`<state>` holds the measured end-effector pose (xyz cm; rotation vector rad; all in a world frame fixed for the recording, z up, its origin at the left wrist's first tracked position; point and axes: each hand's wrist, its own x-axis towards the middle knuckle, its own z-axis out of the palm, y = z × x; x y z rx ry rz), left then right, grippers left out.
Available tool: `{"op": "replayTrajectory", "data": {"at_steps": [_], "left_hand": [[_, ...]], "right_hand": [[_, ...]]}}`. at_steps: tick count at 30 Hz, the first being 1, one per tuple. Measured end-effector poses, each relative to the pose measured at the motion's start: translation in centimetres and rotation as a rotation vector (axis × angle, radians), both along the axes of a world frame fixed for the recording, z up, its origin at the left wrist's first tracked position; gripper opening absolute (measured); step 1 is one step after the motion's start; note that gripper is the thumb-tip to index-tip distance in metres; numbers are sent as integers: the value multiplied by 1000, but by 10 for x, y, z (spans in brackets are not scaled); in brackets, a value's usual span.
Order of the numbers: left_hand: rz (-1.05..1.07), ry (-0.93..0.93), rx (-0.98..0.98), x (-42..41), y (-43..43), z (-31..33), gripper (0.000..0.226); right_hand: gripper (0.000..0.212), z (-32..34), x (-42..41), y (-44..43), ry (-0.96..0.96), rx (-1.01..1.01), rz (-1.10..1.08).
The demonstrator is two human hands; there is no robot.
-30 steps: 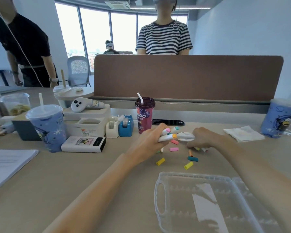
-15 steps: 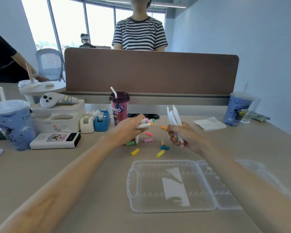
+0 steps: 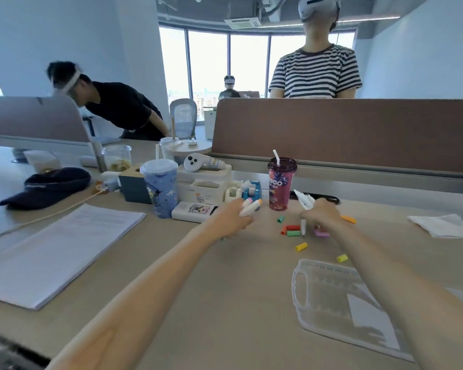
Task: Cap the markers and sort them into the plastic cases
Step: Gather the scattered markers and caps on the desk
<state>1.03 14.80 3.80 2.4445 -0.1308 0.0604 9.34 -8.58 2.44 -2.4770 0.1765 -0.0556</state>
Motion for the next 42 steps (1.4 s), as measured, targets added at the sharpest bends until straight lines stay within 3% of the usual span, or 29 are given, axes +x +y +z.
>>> {"op": "replayTrajectory", "data": {"at_steps": [8, 13, 18, 21, 26, 30, 34, 38, 42], "left_hand": [[25, 3, -120, 2, 22, -4, 29], [9, 64, -355, 6, 2, -7, 23], [63, 97, -566, 0, -5, -3, 10], [120, 94, -564, -10, 8, -3, 11], [213, 178, -635, -32, 38, -7, 12], [270, 227, -471, -37, 54, -19, 17], [280, 314, -125, -45, 57, -26, 19], [285, 282, -42, -49, 56, -28, 30], [286, 253, -1, -44, 60, -28, 31]], "right_hand": [[25, -7, 14, 5, -15, -59, -14], [17, 12, -21, 20, 13, 488, 39], [23, 14, -74, 62, 163, 767, 242], [26, 7, -90, 90, 269, 749, 291], [3, -5, -105, 132, 444, 698, 331], [5, -7, -122, 151, 517, 592, 345], [8, -4, -130, 161, 449, 513, 336], [15, -3, -128, 165, 271, 136, 336], [23, 0, -127, 160, 209, -2, 327]]}}
